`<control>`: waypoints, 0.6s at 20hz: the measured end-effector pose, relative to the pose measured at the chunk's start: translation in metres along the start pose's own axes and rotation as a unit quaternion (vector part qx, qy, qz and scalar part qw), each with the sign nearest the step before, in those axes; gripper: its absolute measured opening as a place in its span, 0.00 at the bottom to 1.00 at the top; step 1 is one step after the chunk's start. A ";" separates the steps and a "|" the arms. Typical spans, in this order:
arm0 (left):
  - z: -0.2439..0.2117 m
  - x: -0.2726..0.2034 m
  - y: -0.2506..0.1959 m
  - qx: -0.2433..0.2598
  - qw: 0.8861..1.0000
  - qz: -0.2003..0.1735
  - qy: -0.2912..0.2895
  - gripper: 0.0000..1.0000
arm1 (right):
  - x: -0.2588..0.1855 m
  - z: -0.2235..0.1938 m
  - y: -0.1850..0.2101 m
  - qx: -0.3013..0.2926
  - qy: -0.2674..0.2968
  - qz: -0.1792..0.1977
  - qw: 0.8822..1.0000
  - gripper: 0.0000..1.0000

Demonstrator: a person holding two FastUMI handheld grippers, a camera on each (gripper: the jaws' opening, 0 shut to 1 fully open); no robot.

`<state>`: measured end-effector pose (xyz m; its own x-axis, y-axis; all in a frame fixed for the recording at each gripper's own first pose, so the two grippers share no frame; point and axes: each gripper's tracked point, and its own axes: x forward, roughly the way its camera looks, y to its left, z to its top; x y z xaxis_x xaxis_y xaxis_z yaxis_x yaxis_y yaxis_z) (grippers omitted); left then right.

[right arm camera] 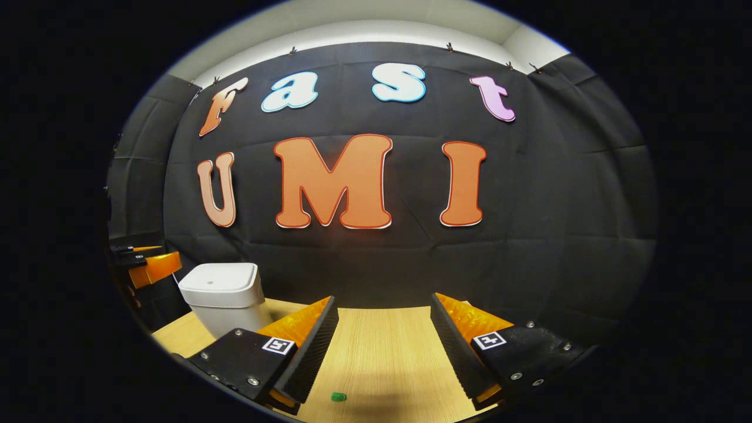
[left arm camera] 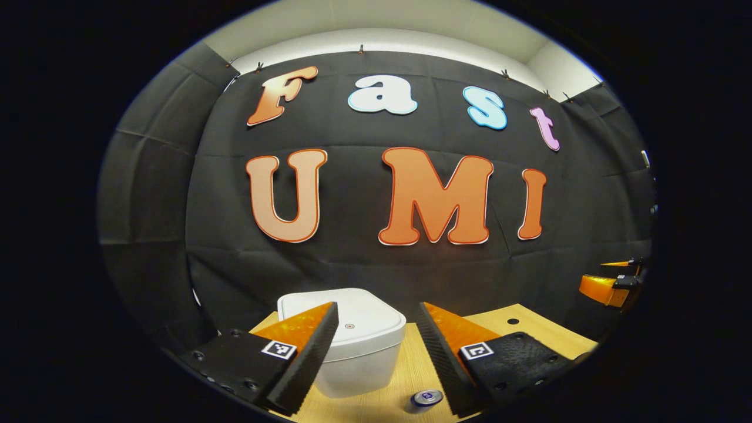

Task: Press the lid of the desktop garbage bin to open it, pick up the crumpled paper on the desktop and throw it into the bin, then pick up the pop can on the desktop and drop it into the bin, and finally close the garbage bin lid.

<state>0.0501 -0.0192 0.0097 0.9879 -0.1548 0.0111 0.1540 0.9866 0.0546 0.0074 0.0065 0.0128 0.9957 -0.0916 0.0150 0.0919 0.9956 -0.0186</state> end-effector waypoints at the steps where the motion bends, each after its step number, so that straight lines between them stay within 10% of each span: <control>1: 0.000 0.001 0.001 -0.001 1.000 0.004 0.000 0.82 | 0.000 0.000 0.000 -0.001 0.000 0.002 1.000 0.94; 4: -0.004 0.005 0.008 0.008 1.000 0.014 0.008 0.32 | 0.003 -0.002 -0.001 -0.001 0.004 0.001 1.000 0.94; 8: -0.007 0.012 0.013 0.011 0.999 0.014 0.028 0.05 | 0.010 -0.001 -0.002 0.001 0.005 0.001 1.000 0.94; 12: 0.007 0.025 0.011 0.021 0.998 -0.017 0.050 0.00 | 0.018 0.001 0.002 0.002 0.006 0.009 1.000 0.94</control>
<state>0.0766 -0.0131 0.0180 0.9793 -0.1805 -0.0917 0.1891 0.9773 0.0960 0.0253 0.0069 0.0138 0.9972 -0.0744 0.0031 0.0744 0.9971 -0.0151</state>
